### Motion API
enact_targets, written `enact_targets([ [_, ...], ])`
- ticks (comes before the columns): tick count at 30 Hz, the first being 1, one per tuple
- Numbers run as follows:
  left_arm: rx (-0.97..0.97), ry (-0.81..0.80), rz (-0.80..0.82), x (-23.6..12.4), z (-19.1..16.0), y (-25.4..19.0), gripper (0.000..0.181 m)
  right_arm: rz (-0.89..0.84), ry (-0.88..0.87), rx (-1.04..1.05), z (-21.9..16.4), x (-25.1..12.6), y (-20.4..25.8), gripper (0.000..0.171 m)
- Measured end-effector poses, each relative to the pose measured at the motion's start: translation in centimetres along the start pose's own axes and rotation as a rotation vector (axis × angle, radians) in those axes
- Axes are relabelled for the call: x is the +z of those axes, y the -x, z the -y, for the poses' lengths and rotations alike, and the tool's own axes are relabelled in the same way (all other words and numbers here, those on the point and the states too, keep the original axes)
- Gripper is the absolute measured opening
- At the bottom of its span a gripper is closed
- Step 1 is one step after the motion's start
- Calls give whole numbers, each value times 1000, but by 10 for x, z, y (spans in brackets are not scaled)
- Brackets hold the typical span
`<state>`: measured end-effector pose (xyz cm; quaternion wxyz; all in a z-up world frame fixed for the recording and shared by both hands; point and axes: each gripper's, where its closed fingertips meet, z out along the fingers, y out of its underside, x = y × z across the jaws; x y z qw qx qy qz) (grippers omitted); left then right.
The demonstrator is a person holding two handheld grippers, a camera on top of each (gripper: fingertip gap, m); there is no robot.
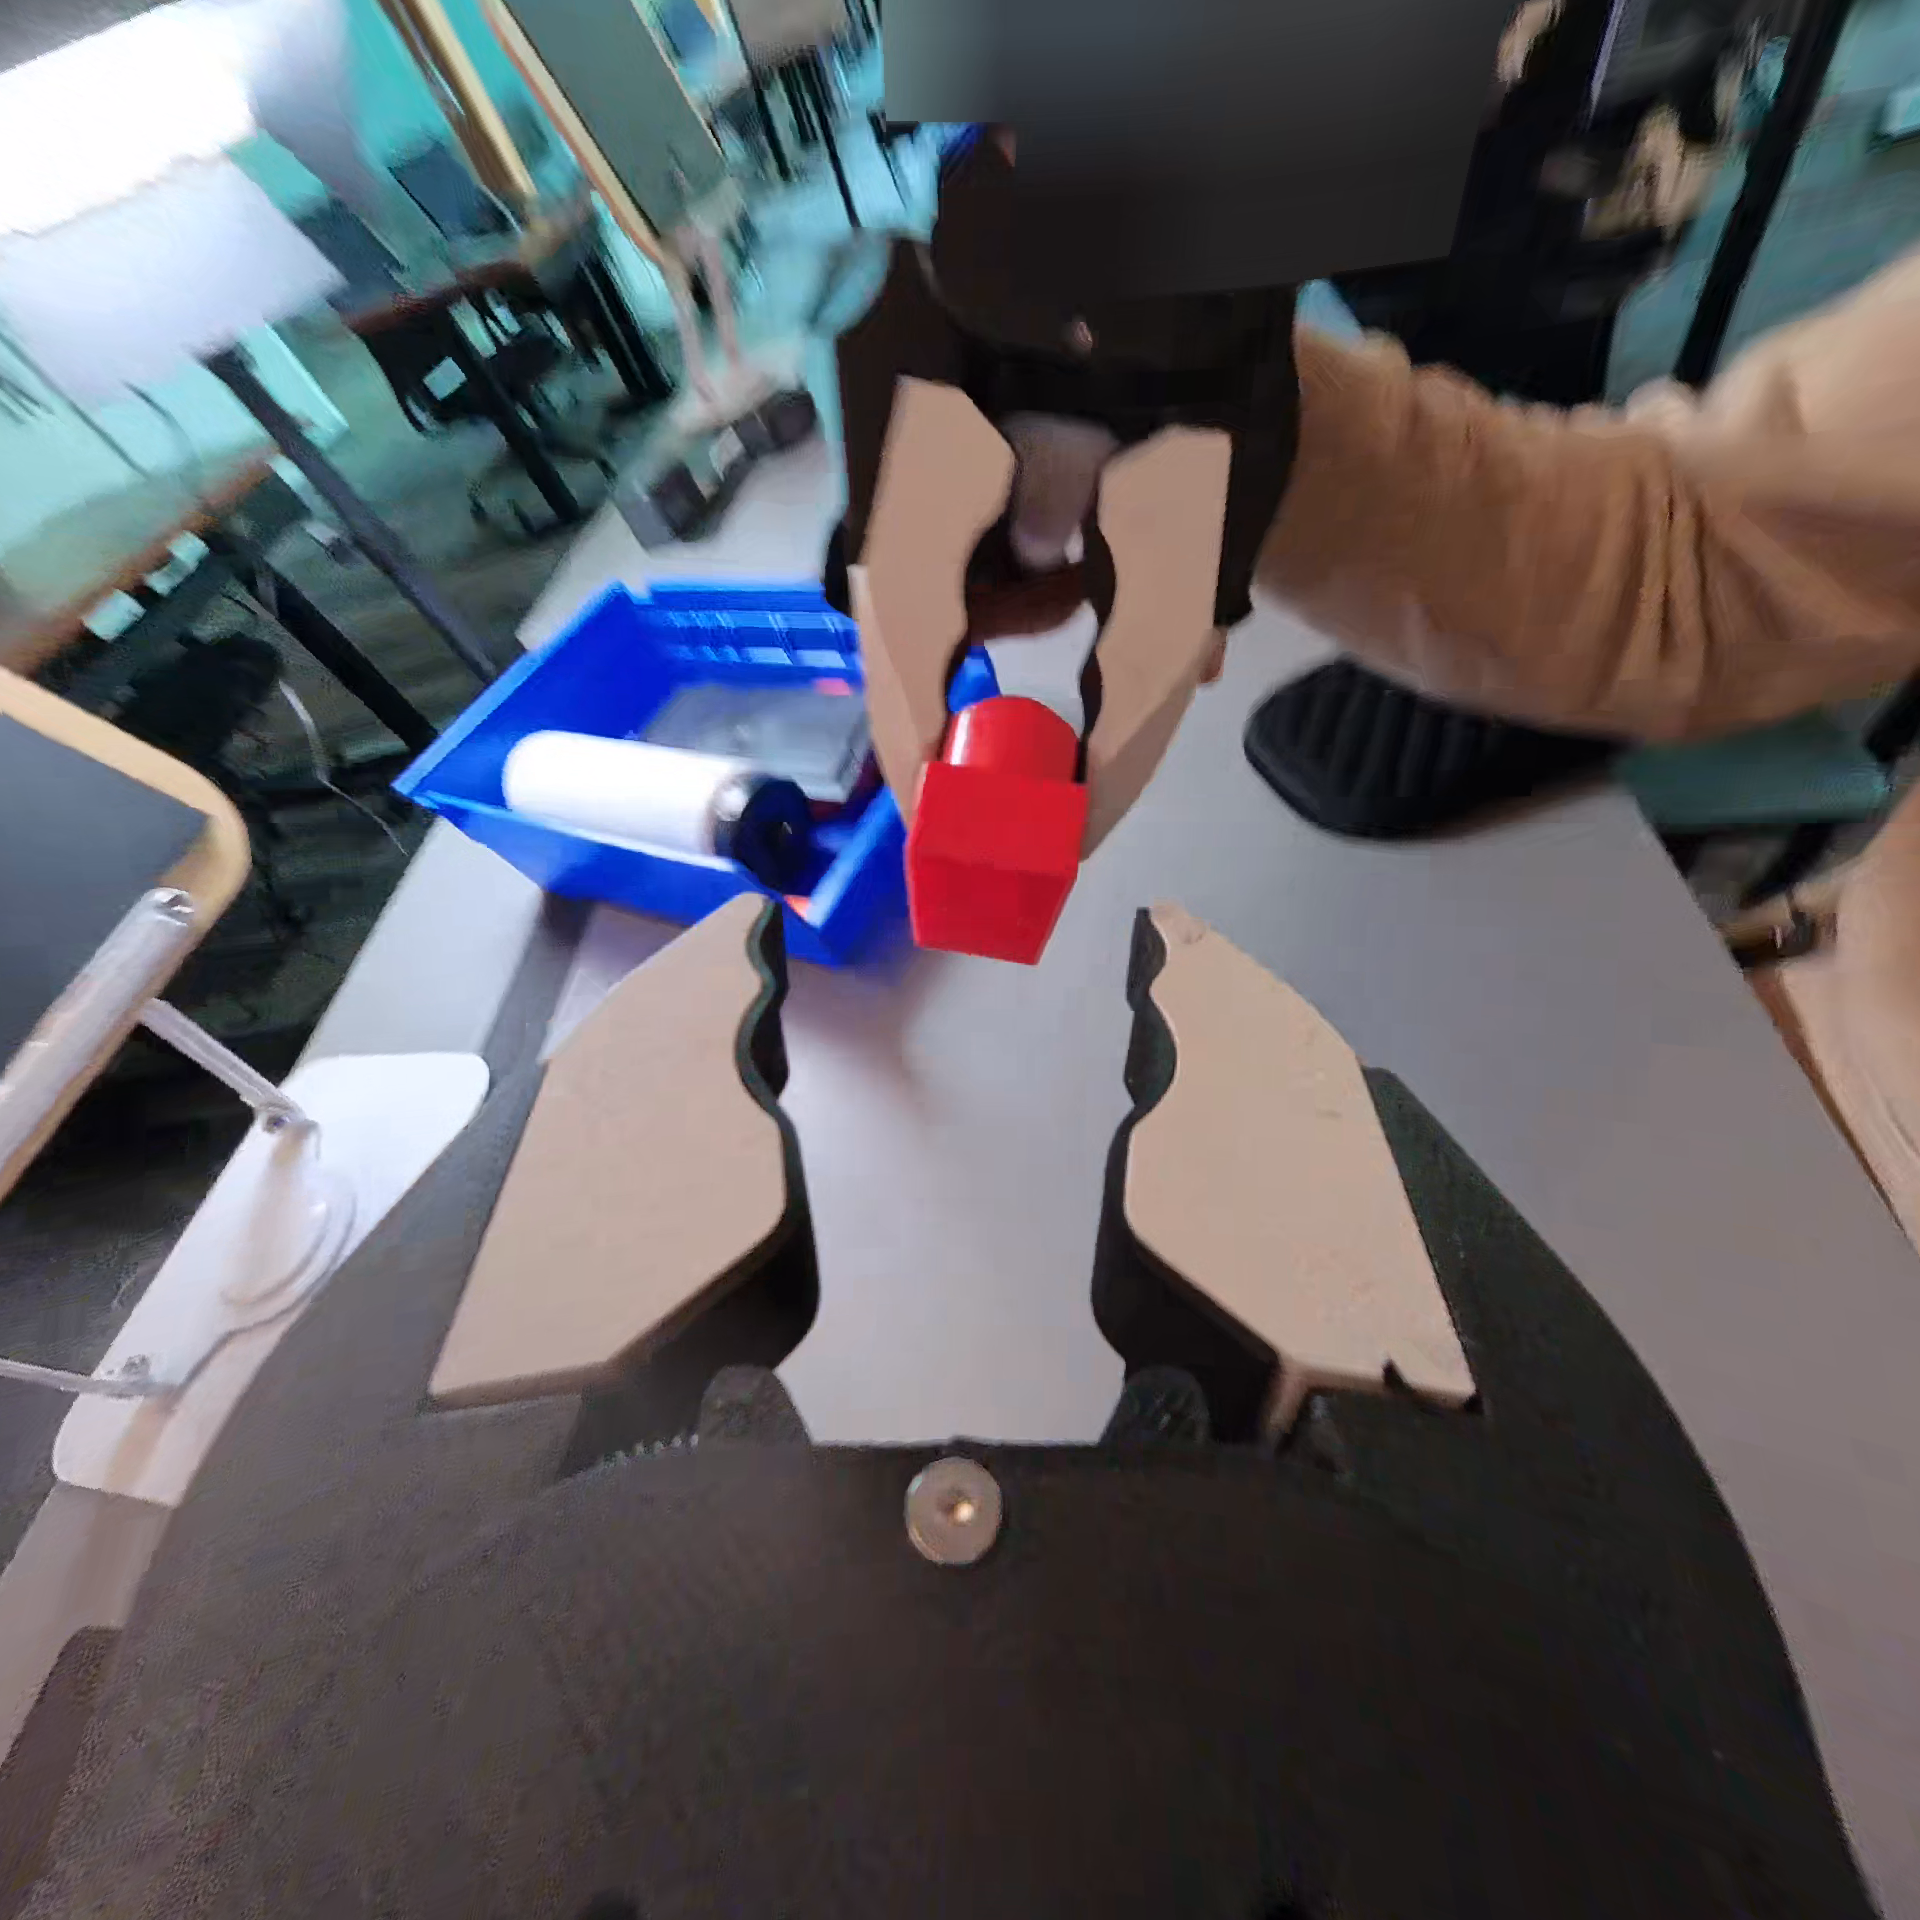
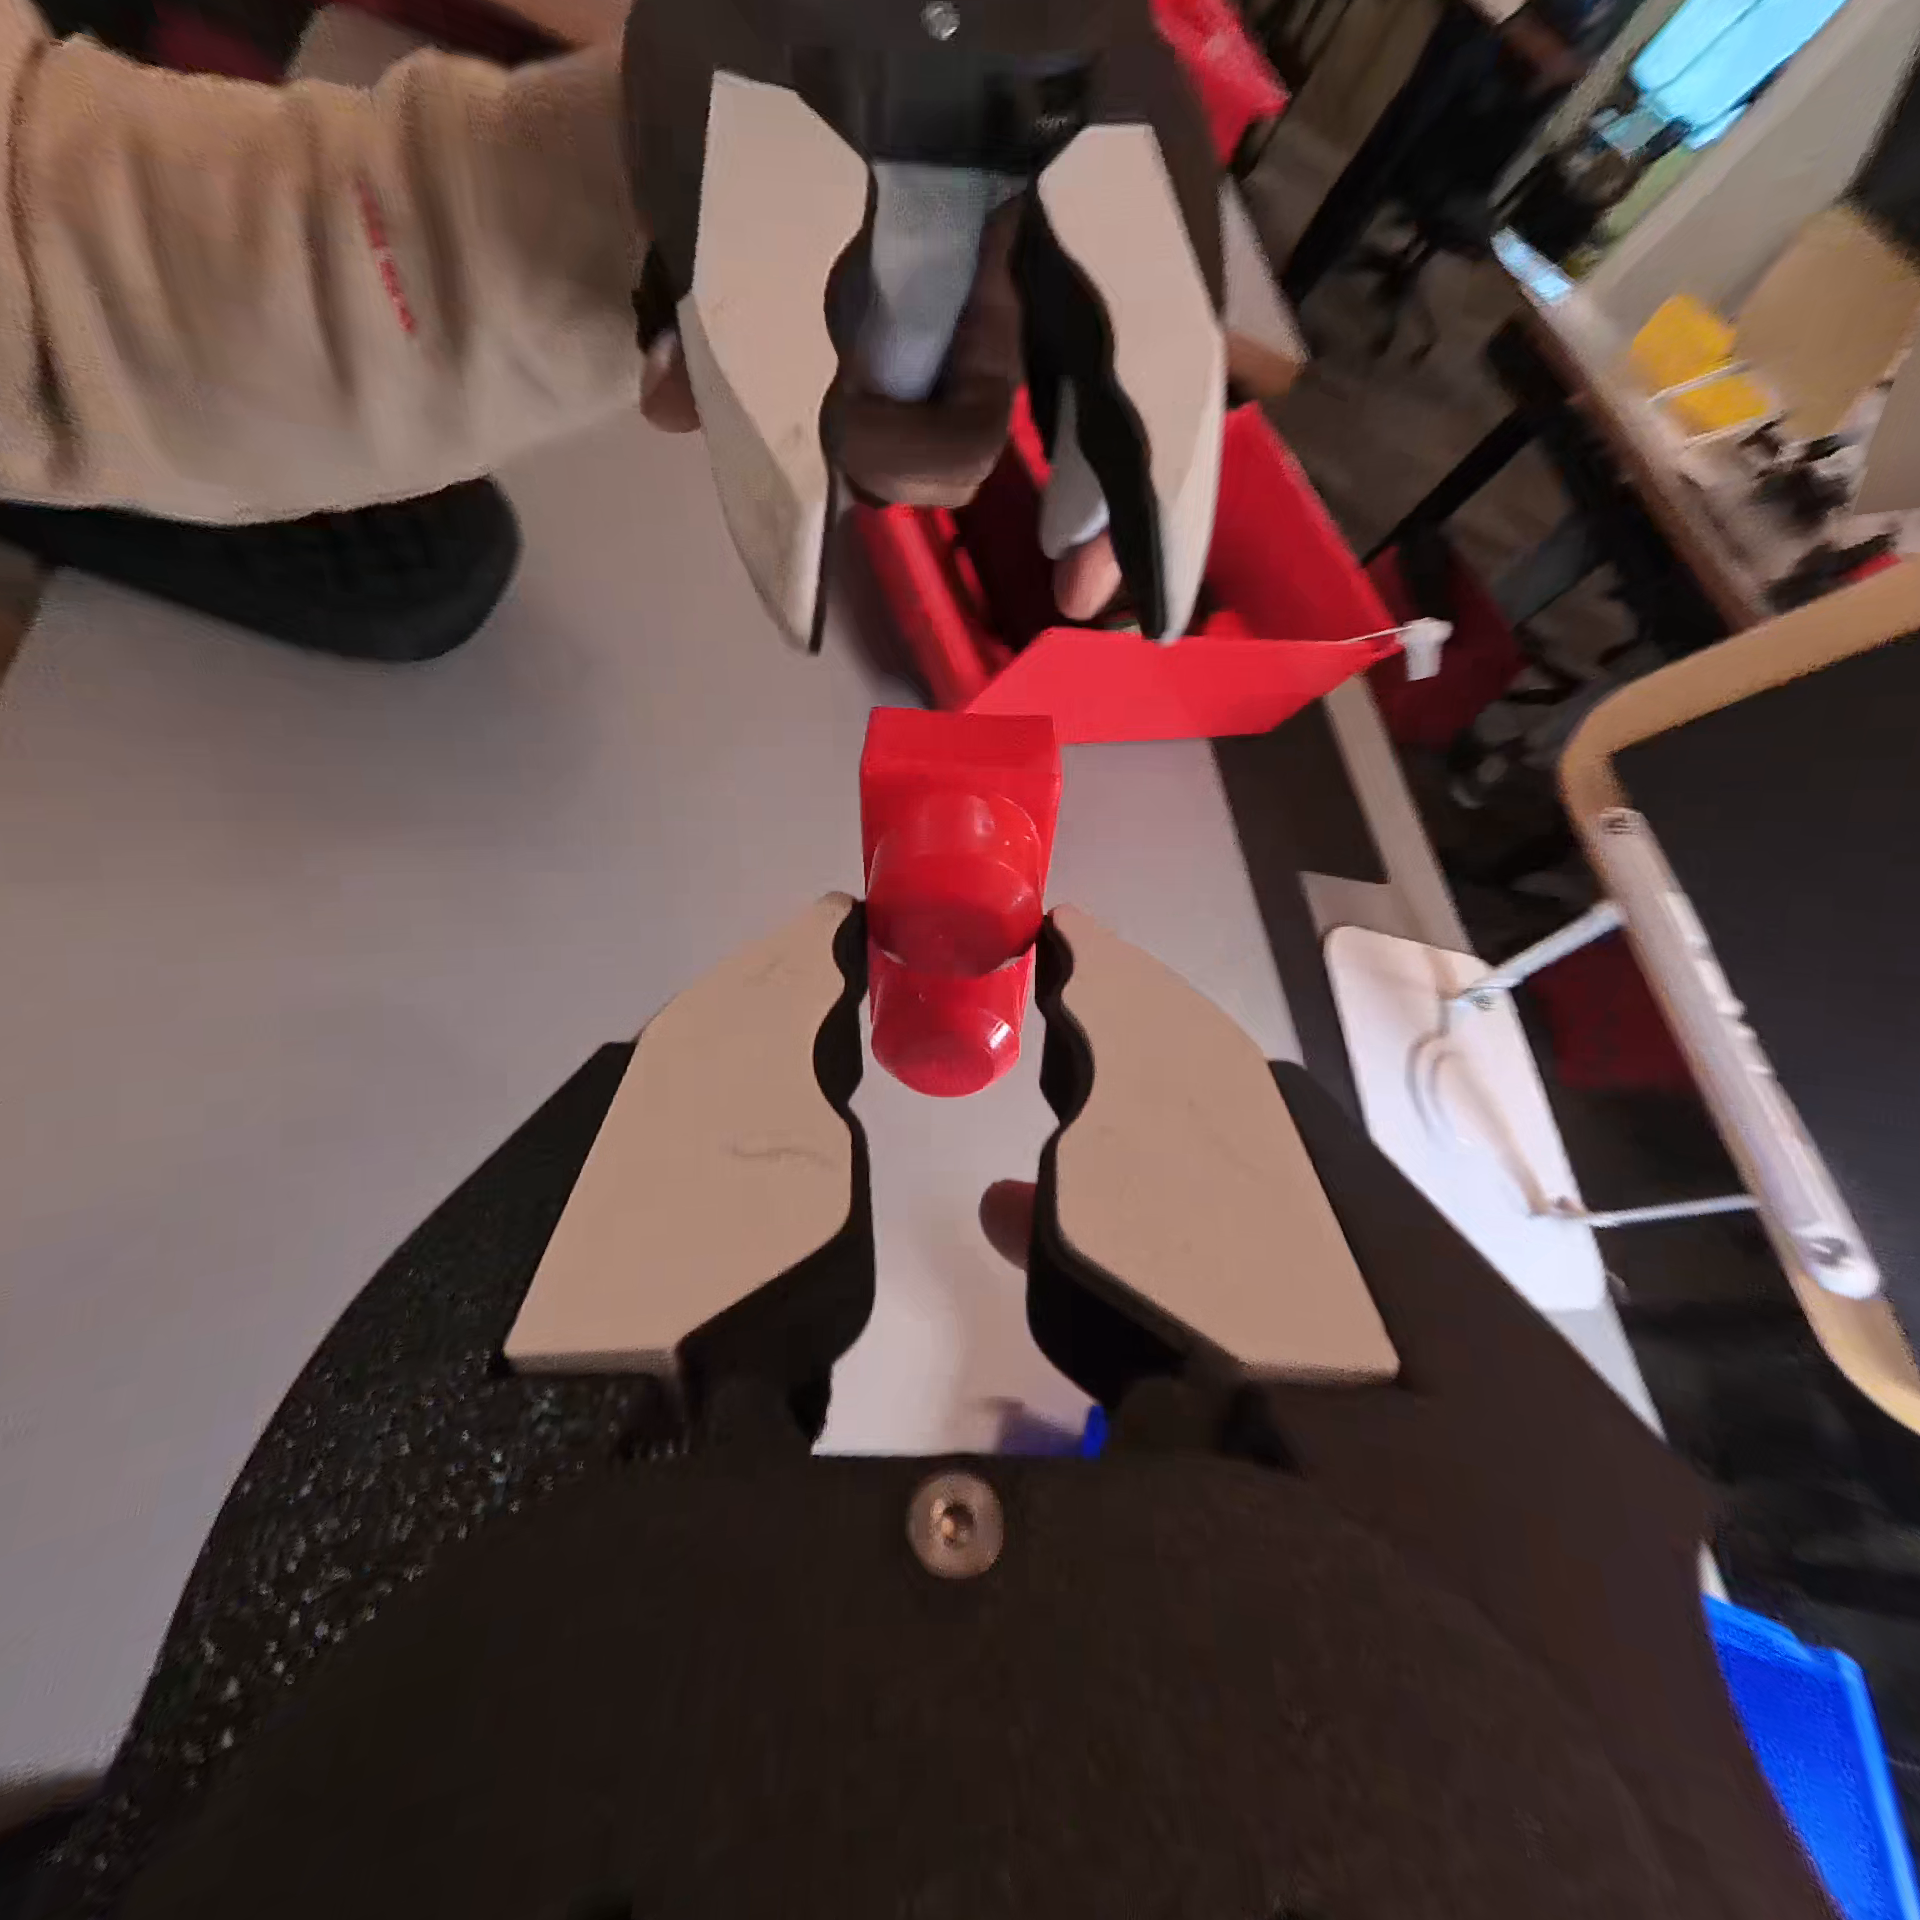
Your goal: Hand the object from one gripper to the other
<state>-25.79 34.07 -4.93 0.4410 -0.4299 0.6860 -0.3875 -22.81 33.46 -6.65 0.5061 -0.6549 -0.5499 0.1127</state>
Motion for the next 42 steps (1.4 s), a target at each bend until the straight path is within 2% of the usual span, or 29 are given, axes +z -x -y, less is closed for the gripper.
enact_targets([
  [2, 46, 118, -63, 13, -16, -17, 65, 65, 15, -3, 1, 9, 13, 30],
  [3, 60, 153, -81, 18, -21, -21, 57, 89, 30, -8, 0, 14, 18, 30],
  [4, 75, 174, -77, 22, -25, -22, 41, 103, 56, -13, -3, 17, 22, 30],
  [6, 101, 166, -51, 25, -24, -17, 37, 66, 88, -39, -6, 19, 18, 30],
  [9, 41, -17, 34, 12, 2, 2, 36, -40, -61, -5, 14, 7, -3, 32],
  [11, -74, -237, 86, -6, 26, 21, 36, -92, -237, 83, 33, -10, -21, 45],
  [14, -252, -574, 33, -30, 55, 32, 36, -80, -444, 235, 44, -21, -37, 57],
  [17, -309, -697, -60, -26, 65, 22, 36, -17, -562, 322, 58, -9, -33, 59],
  [18, -307, -691, -70, -19, 64, 19, 36, -19, -590, 331, 63, -5, -31, 55],
  [19, -291, -688, -70, -15, 64, 16, 36, -10, -622, 333, 68, -4, -28, 44],
  [21, -269, -685, -90, -13, 65, 11, 36, 20, -663, 321, 76, -10, -23, 37],
  [25, -187, -450, -69, -2, 48, 6, 37, 7, -490, 220, 62, -16, -19, 37],
  [27, -125, -315, -45, 3, 38, 2, 45, -1, -335, 133, 44, -16, -13, 37],
  [29, -81, -204, -38, 11, 27, -4, 49, -8, -263, 84, 35, -16, -9, 37],
  [33, 5, -115, -26, 21, 13, -8, 37, 8, -145, 20, 23, -3, 1, 37],
  [36, -68, -248, -32, 15, 28, -2, 37, -42, -197, 25, 32, -7, -7, 39],
  [39, -222, -497, -58, 1, 50, 9, 37, -86, -424, 107, 57, -24, -21, 42],
  [42, -347, -721, -99, -11, 62, 16, 37, -21, -652, 282, 73, -40, -31, 44],
])
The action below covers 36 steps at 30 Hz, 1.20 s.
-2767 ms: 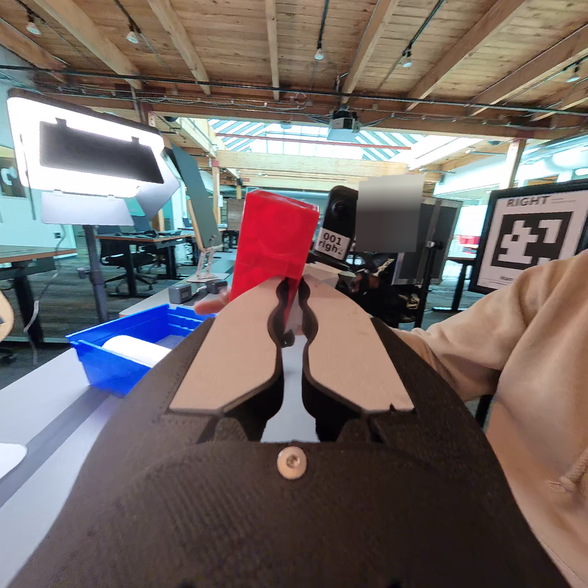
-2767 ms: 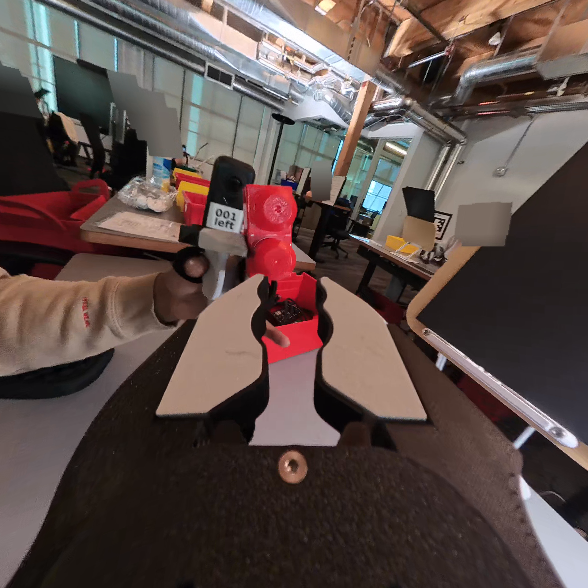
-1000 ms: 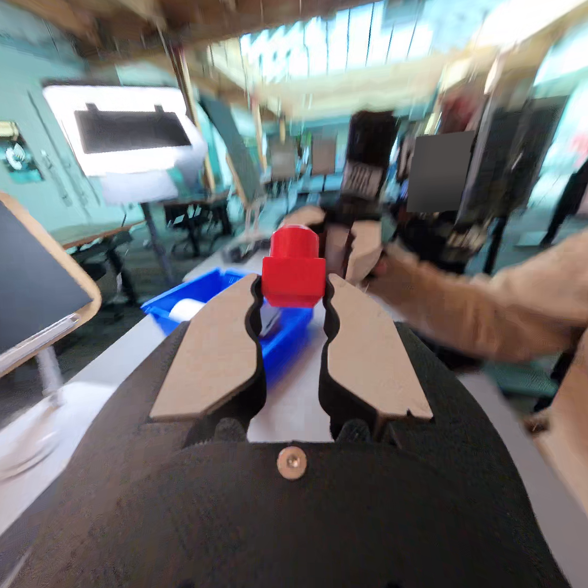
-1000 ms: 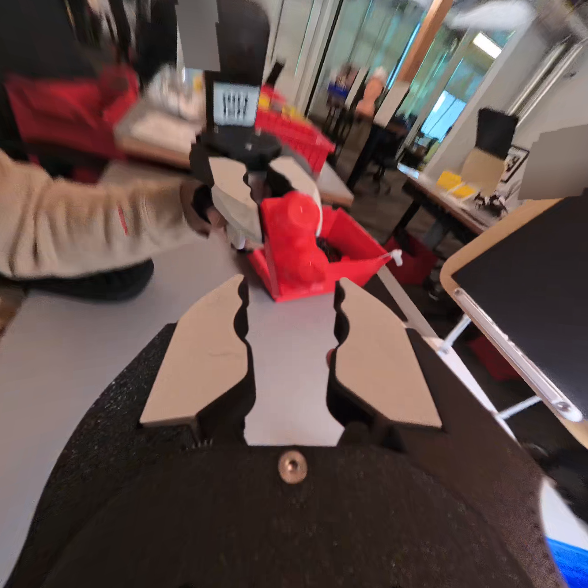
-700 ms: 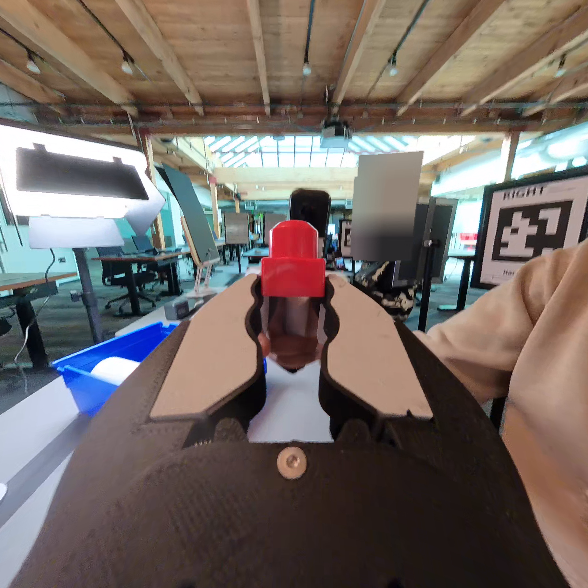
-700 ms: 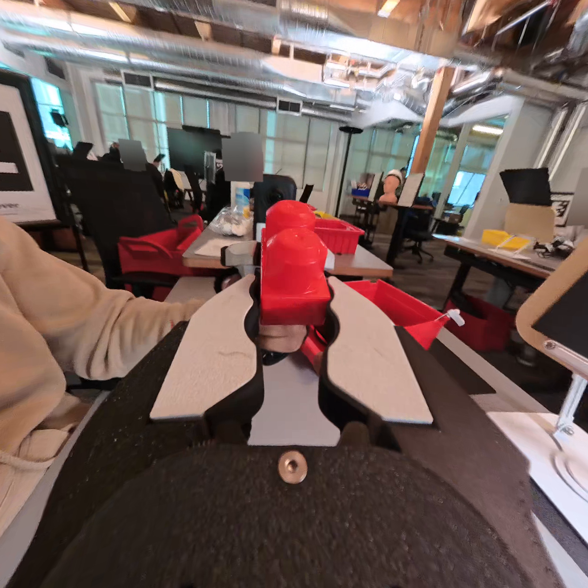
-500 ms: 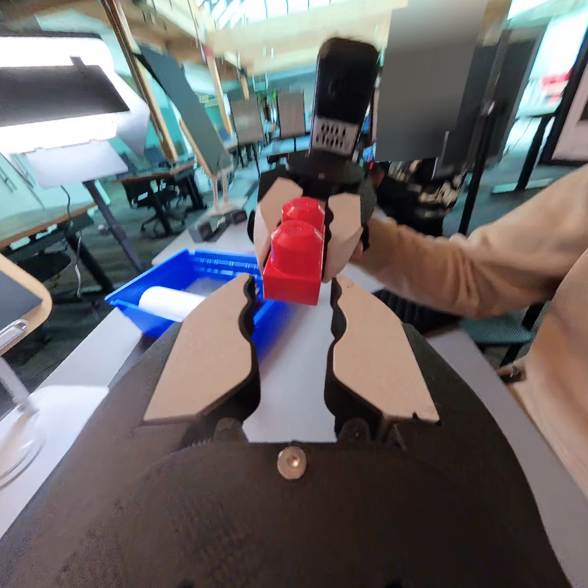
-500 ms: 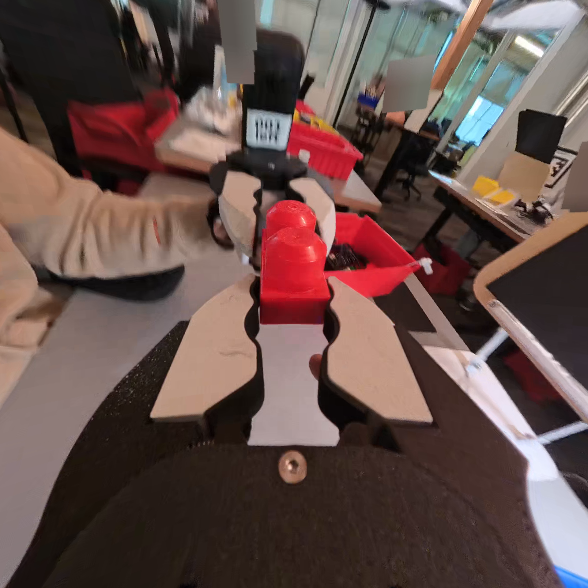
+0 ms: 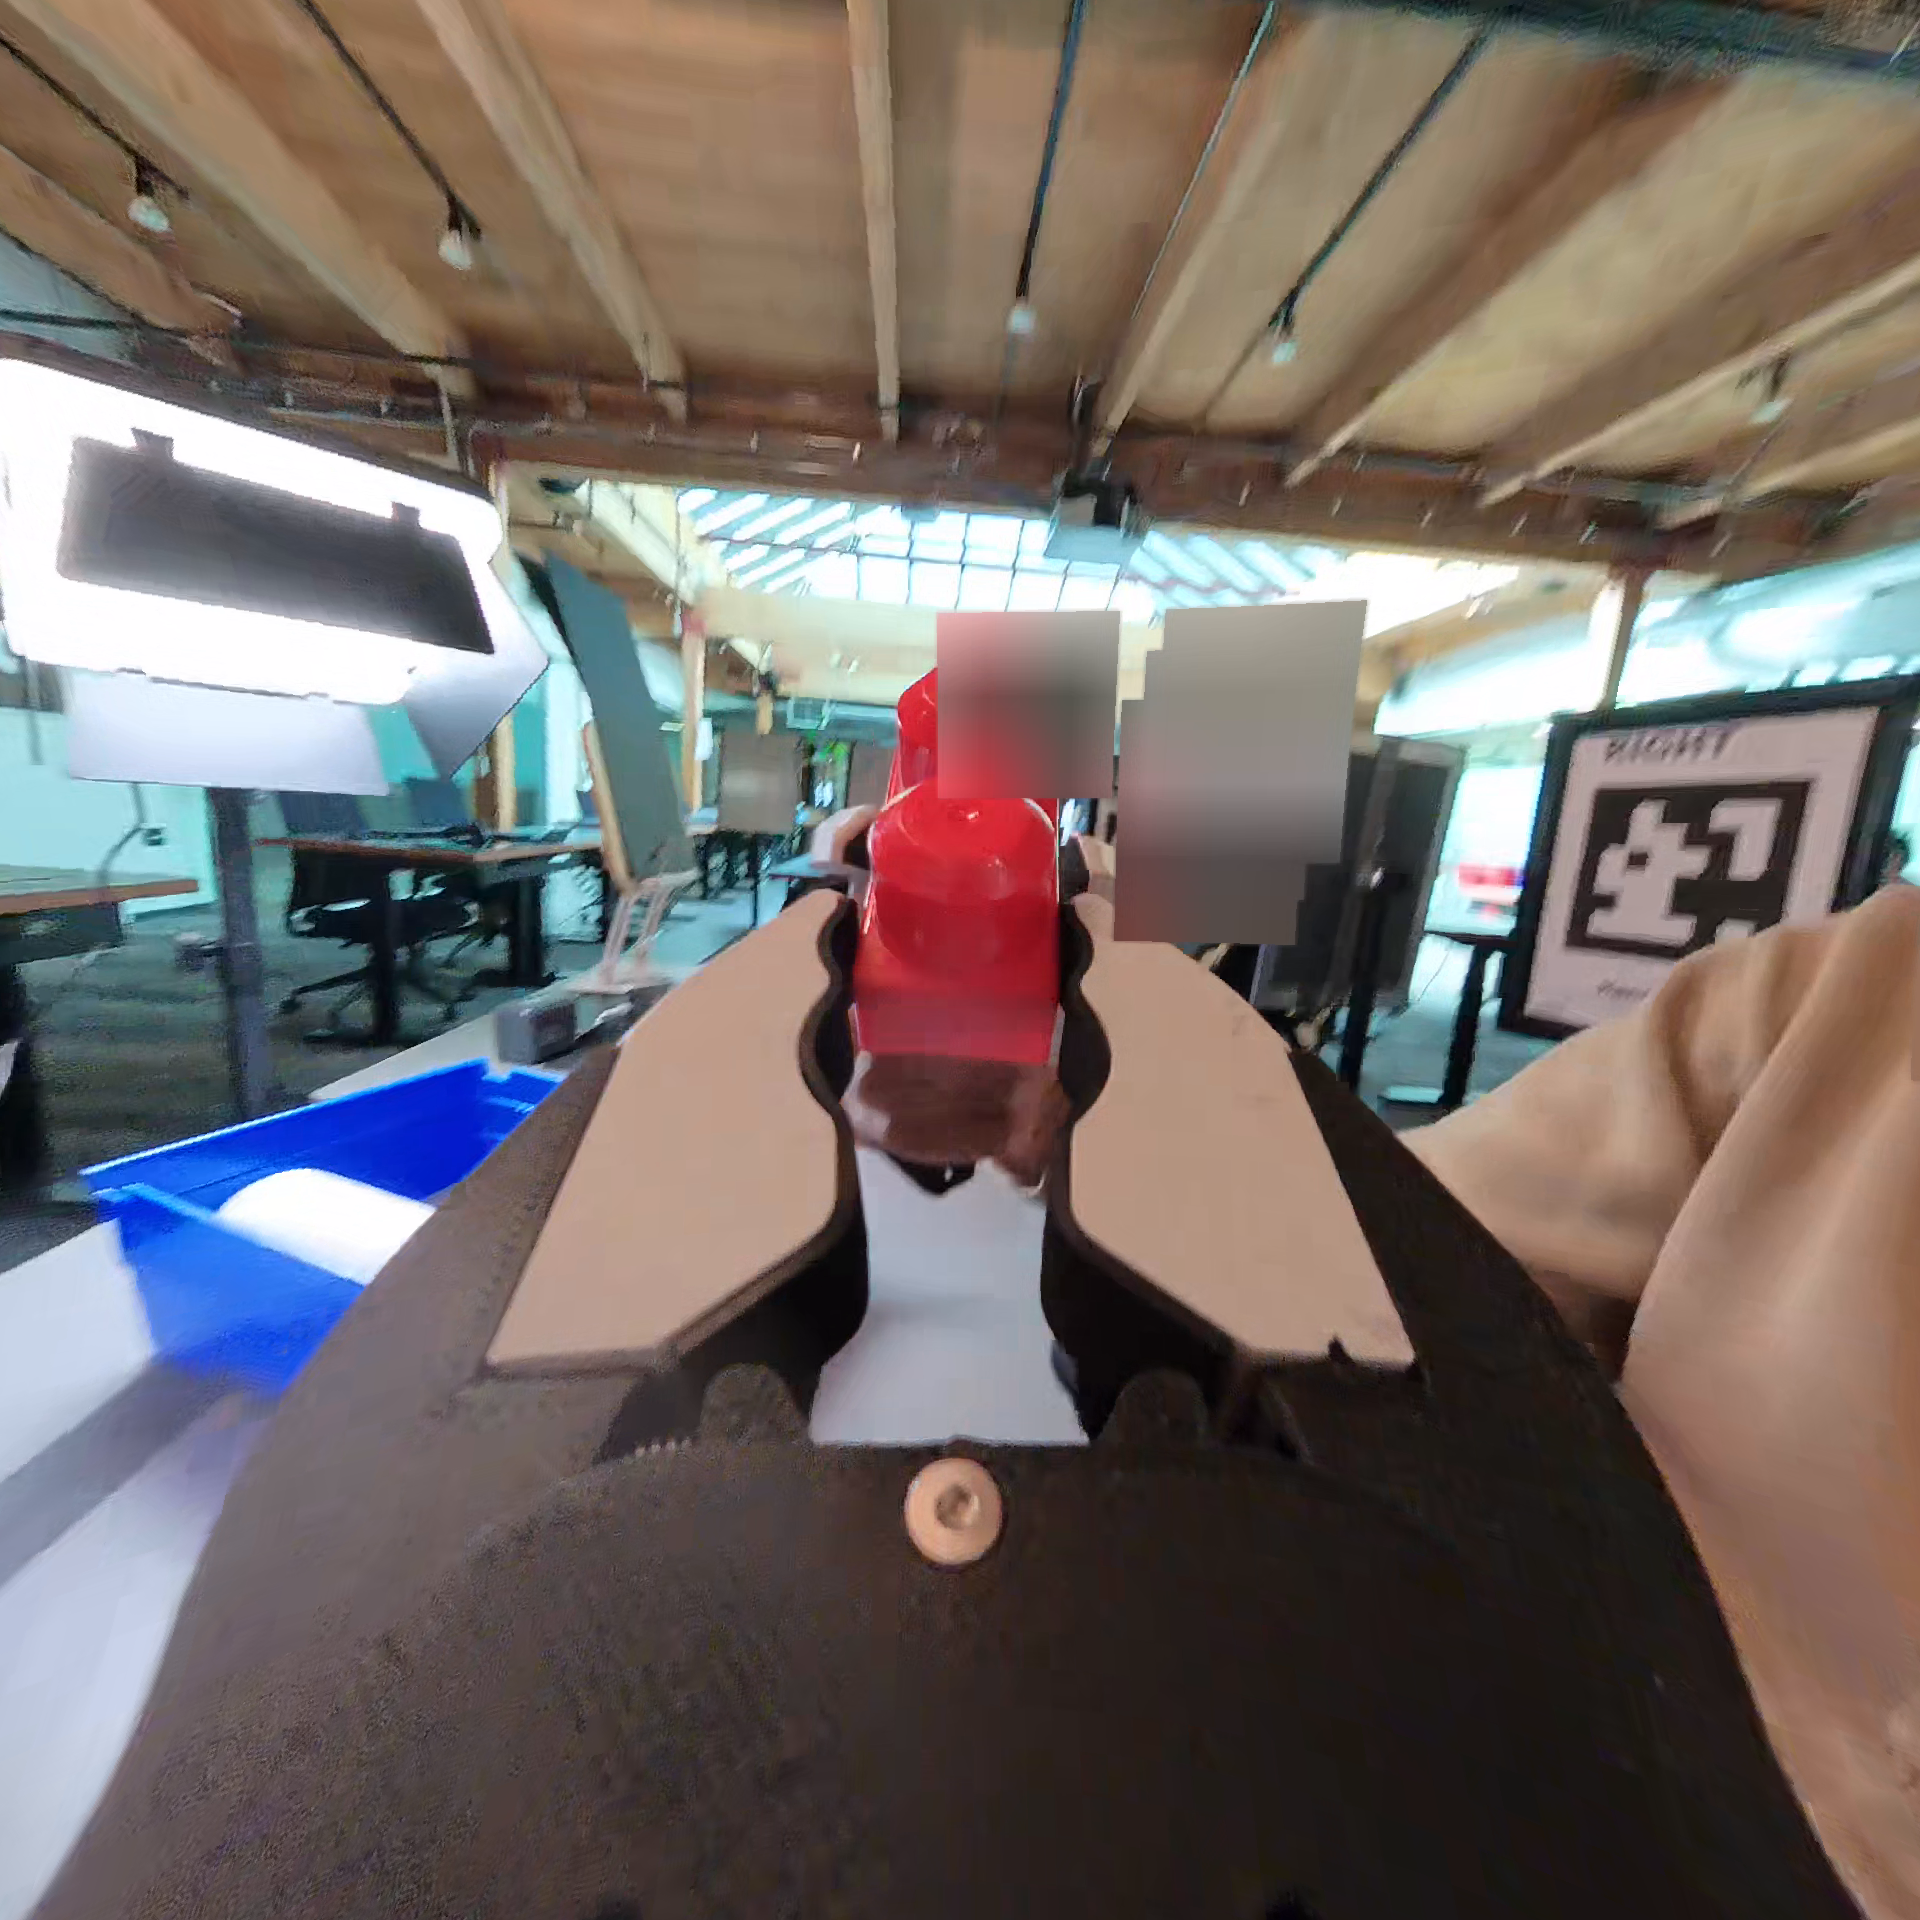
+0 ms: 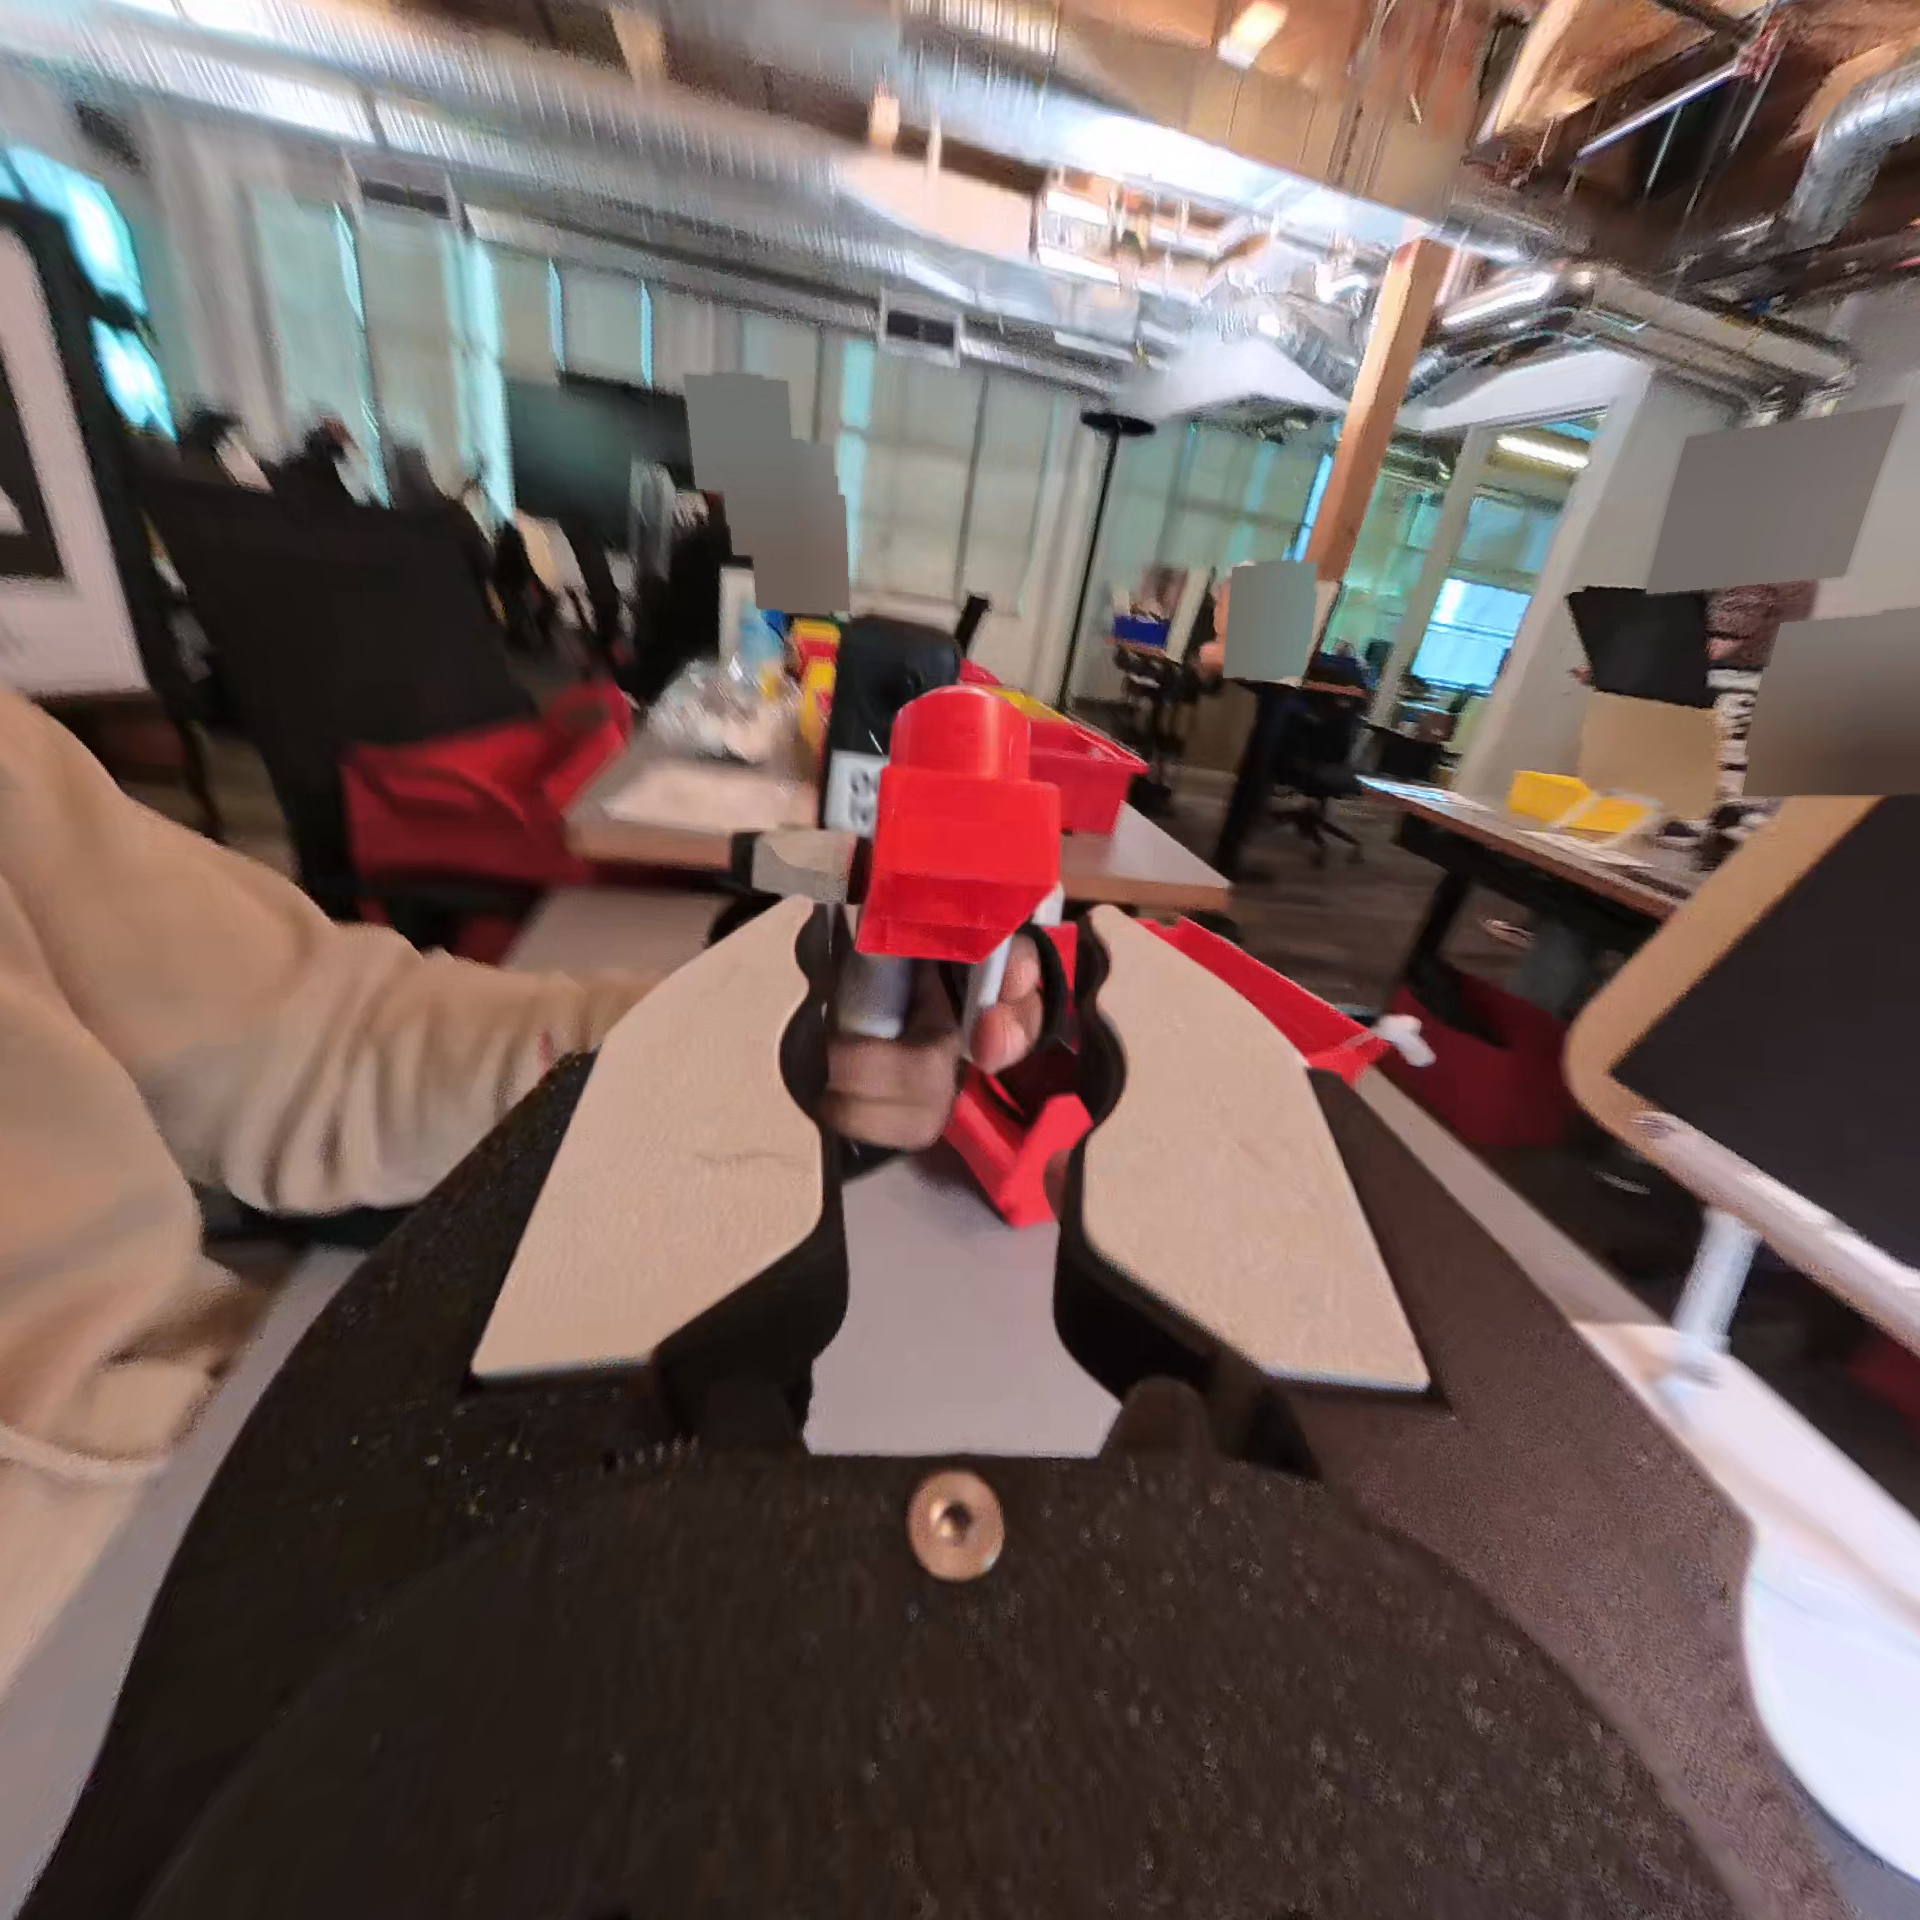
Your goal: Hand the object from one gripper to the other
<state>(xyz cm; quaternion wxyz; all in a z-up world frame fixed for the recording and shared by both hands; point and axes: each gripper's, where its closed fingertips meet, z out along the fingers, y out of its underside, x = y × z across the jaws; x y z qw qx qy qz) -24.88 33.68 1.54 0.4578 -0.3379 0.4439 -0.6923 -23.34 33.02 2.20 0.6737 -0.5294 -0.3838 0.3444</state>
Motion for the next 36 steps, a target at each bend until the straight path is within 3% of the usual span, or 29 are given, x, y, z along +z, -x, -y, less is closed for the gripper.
enact_targets([
  [5, -157, -86, -88, 5, -7, -4, 37, 32, -112, 144, 1, 12, 0, 49],
  [7, -233, -96, -112, 5, -9, -3, 36, 17, -129, 113, 2, 15, 2, 35],
  [10, -266, -11, -35, 2, -13, 13, 43, -95, -59, 16, 1, 14, -6, 34],
  [16, 417, 305, 441, -19, -9, 48, 54, -418, 8, 175, -1, 0, -48, 35],
  [20, 638, 437, 580, -15, -19, 55, 56, -454, 7, 354, -19, 10, -50, 34],
  [24, 756, 471, 646, -20, -22, 64, 44, -452, 30, 377, -28, 23, -40, 35],
  [27, 540, 360, 522, -18, -11, 51, 43, -295, -8, 264, -6, 24, -25, 38],
  [29, 268, 237, 278, -11, -2, 25, 43, -129, -83, 138, 19, 16, -3, 40],
  [32, -76, 82, -82, -11, 12, -12, 43, -92, -95, -32, 34, 1, 7, 44],
  [36, -292, 129, -433, -13, -6, -51, 42, 78, 2, -40, 13, 7, 29, 56],
])
